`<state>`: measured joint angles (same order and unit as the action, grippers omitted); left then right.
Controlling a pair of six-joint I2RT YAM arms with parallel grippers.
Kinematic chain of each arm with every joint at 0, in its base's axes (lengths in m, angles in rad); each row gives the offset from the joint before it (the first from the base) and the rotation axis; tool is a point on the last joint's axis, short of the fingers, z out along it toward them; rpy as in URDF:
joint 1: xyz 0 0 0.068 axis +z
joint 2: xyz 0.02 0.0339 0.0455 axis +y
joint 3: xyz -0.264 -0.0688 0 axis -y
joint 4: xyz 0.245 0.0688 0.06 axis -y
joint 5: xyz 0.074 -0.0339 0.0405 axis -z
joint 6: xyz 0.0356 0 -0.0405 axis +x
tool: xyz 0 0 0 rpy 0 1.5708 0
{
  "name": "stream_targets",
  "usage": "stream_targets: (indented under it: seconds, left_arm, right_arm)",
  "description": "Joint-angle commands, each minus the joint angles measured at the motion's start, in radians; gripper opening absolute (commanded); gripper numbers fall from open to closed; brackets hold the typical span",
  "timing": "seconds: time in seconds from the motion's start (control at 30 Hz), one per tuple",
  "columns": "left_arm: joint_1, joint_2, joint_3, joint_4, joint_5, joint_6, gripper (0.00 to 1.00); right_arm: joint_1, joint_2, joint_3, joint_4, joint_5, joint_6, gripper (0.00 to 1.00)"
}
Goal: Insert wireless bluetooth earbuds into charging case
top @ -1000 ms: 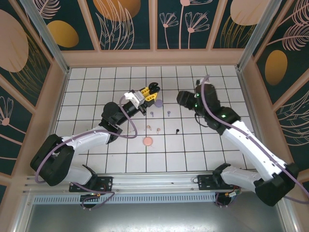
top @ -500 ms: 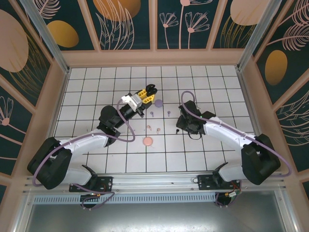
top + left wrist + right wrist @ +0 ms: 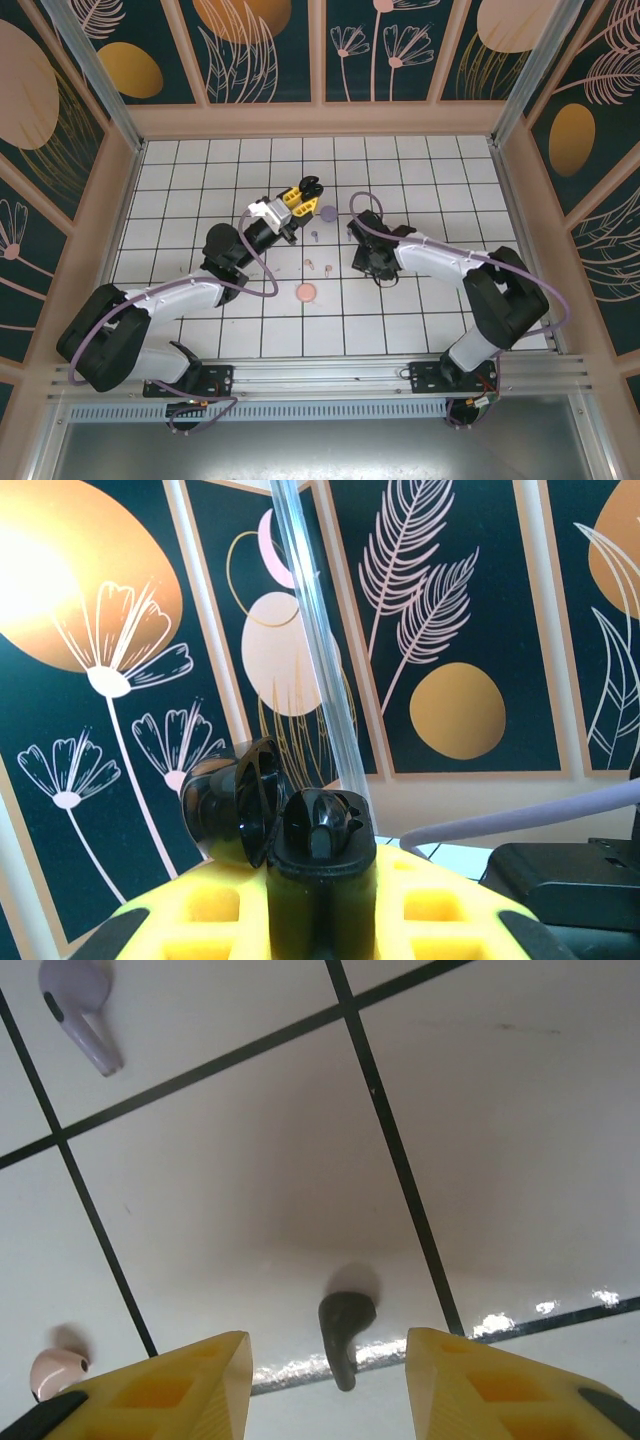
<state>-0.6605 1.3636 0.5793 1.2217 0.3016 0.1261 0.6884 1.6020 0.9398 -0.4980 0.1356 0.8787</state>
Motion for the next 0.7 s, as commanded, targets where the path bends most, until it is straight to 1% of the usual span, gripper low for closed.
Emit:
stream_targets:
  seconds: [0.0, 0.27, 0.67]
  left_arm:
    - [-0.004, -0.022, -0.010, 0.055, -0.010, -0.008, 0.00]
    - [-0.005, -0.021, -0.012, 0.058, -0.009, -0.003, 0.00]
    - [-0.005, -0.014, -0.012, 0.061, -0.008, -0.002, 0.00]
  right_arm:
    - [0.003, 0.027, 0.035, -0.034, 0.029, 0.022, 0.45]
    - [0.006, 0.080, 0.046, -0.035, 0.027, 0.014, 0.42]
    - [0.008, 0.113, 0.035, -0.018, 0.029, 0.009, 0.38]
